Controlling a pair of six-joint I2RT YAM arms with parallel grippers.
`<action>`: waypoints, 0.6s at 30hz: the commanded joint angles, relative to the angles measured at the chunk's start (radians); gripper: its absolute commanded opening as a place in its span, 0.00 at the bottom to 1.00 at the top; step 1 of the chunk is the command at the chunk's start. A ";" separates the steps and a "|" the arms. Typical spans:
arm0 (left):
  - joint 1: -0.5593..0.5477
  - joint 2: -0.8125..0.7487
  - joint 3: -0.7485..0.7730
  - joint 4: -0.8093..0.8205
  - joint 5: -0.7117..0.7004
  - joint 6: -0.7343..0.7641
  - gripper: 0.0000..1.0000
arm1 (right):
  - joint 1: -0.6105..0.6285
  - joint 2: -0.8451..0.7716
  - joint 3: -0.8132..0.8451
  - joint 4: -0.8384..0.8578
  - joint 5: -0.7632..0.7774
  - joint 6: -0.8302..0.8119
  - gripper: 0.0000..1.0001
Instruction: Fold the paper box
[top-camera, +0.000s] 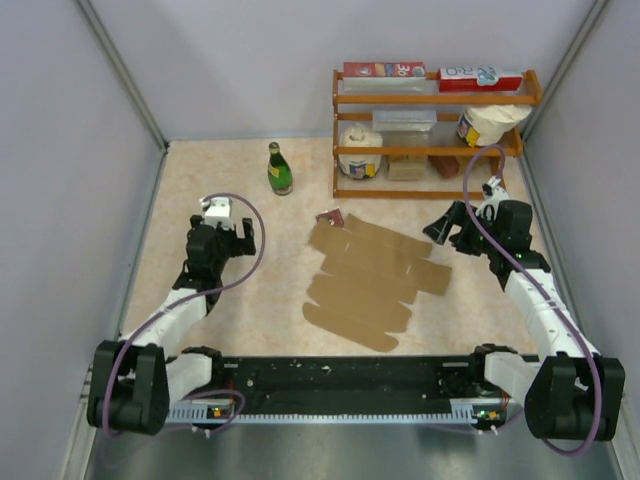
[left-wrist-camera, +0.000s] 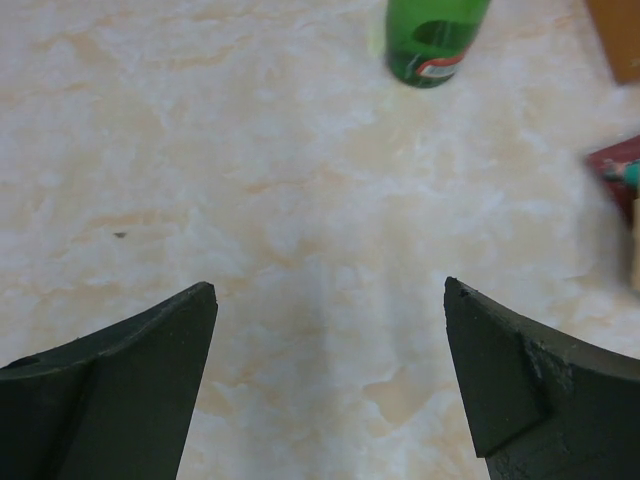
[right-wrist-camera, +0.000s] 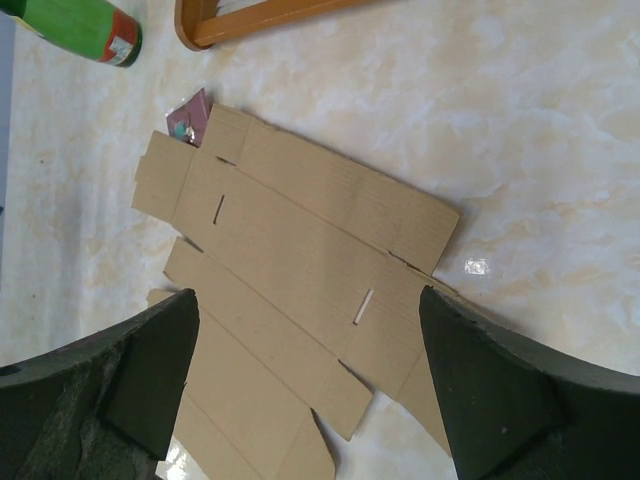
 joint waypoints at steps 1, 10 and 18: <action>0.009 0.105 -0.069 0.409 -0.149 0.137 0.99 | 0.002 0.003 0.005 0.060 -0.037 0.009 0.90; 0.052 0.350 -0.211 0.852 -0.081 0.062 0.97 | 0.002 -0.006 -0.010 0.061 -0.021 0.003 0.90; 0.052 0.358 -0.210 0.847 -0.155 0.049 0.99 | 0.002 0.012 -0.020 0.072 -0.021 0.012 0.90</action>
